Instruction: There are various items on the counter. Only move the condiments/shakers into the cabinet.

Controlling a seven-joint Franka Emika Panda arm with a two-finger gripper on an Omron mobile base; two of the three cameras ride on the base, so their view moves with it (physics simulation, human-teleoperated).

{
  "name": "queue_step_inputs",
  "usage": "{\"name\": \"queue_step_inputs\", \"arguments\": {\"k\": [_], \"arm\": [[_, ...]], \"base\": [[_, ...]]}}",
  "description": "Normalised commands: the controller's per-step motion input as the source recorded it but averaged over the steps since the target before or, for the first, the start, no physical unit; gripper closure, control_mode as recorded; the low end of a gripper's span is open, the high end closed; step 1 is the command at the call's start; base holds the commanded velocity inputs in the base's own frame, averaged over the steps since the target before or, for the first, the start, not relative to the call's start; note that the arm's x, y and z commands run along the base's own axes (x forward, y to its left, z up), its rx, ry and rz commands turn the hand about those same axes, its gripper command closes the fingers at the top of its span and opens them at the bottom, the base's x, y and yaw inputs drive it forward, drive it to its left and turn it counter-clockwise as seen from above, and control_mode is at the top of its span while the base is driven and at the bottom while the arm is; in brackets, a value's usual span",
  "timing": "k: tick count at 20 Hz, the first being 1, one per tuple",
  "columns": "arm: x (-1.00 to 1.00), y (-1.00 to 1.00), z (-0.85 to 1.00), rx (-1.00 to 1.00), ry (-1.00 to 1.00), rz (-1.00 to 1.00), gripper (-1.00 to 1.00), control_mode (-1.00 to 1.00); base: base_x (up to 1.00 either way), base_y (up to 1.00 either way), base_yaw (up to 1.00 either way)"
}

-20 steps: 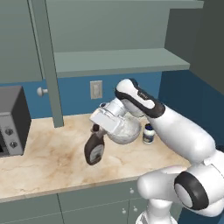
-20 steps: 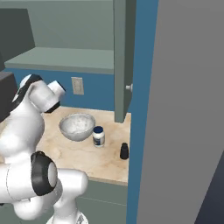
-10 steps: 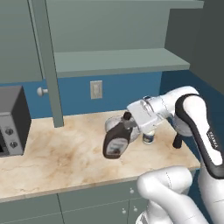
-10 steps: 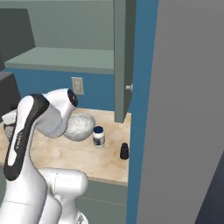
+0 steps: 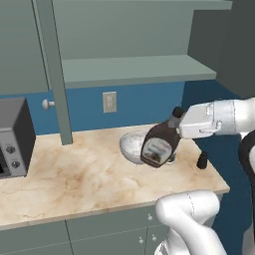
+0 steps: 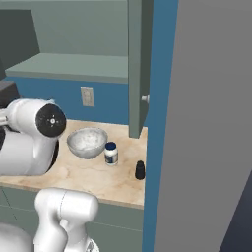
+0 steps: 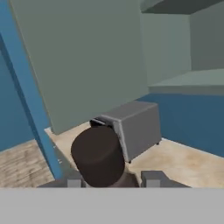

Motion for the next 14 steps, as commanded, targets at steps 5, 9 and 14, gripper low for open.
{"name": "queue_step_inputs", "arguments": {"k": [5,9,14], "arm": [[-0.09,-0.17,1.0,-0.18,0.0,-0.46,1.0,-1.0],[0.0,0.0,0.91,-0.07,0.0,-0.5,1.0,-1.0],[-0.02,-0.29,0.2,0.12,-0.02,-0.52,1.0,-1.0]], "base": [[0.0,0.0,0.0],[0.0,0.0,0.0],[0.0,0.0,0.0]]}}
